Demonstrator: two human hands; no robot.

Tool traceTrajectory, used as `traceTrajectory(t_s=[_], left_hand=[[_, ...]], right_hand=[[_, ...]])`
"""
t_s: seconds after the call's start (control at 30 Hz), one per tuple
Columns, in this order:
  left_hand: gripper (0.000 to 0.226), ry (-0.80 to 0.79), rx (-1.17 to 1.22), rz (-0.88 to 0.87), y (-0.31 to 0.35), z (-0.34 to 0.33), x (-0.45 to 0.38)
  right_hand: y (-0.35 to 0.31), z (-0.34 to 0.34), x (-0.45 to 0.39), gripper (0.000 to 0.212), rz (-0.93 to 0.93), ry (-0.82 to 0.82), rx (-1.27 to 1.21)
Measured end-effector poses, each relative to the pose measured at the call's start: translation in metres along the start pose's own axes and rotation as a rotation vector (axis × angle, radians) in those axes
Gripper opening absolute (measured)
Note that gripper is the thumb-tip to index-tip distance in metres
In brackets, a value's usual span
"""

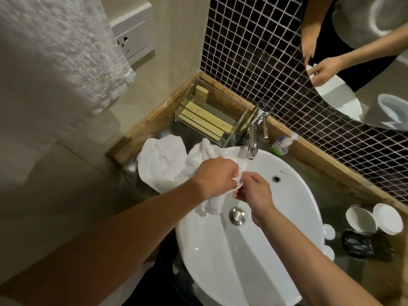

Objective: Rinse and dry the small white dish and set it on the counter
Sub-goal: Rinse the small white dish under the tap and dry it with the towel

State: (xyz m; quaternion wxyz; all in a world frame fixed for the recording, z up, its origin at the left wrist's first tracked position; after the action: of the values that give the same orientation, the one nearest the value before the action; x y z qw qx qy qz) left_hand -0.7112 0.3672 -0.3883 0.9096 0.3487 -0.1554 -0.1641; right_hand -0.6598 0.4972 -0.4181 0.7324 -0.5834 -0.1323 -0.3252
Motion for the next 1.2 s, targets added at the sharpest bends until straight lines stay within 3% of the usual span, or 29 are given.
traceTrajectory(t_s=[0.23,0.4,0.53,0.63,0.8,0.87,1.0,1.2], left_hand=[[0.02,0.118,-0.263,-0.003,-0.023,0.005,0.0],[0.023,0.239,-0.063,0.068,-0.031,0.008,-0.002],[0.024,0.219,-0.009,-0.05,-0.011,-0.009,-0.001],[0.024,0.138,-0.137,-0.133,-0.007,-0.02,0.002],[0.013,0.022,-0.645,-0.244,-0.006,-0.023,0.004],[0.014,-0.013,-0.71,-0.252,-0.007,-0.022,0.005],[0.014,-0.024,-0.499,-0.083,-0.012,-0.014,0.008],[0.028,-0.105,0.168,0.171,-0.006,-0.016,0.014]], right_hand=[[-0.001,-0.001,0.0,0.015,0.023,0.03,0.02],[0.006,0.002,0.003,0.015,-0.017,0.029,0.024],[0.007,0.0,0.004,0.017,-0.024,0.017,0.023],[0.008,0.003,0.004,0.017,-0.028,0.015,0.041],[0.01,0.008,0.004,0.019,-0.027,0.012,0.036],[0.011,0.008,0.004,0.019,-0.03,0.018,0.033],[0.014,0.012,0.003,0.018,-0.052,0.073,-0.023],[0.015,0.016,0.0,0.015,-0.066,0.105,-0.066]])
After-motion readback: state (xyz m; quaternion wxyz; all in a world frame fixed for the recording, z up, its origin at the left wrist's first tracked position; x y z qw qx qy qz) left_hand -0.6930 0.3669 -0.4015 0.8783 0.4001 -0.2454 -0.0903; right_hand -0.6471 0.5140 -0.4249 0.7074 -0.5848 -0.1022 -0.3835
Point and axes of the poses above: each hand's wrist, its own x-axis away from the middle knuckle, its own z-axis out of the back of the hand, y = z × x, the point moved 5 cm from there along -x, towards the middle knuckle, and after that the axes turned 8 degrees about x, right-handed, at the moved point
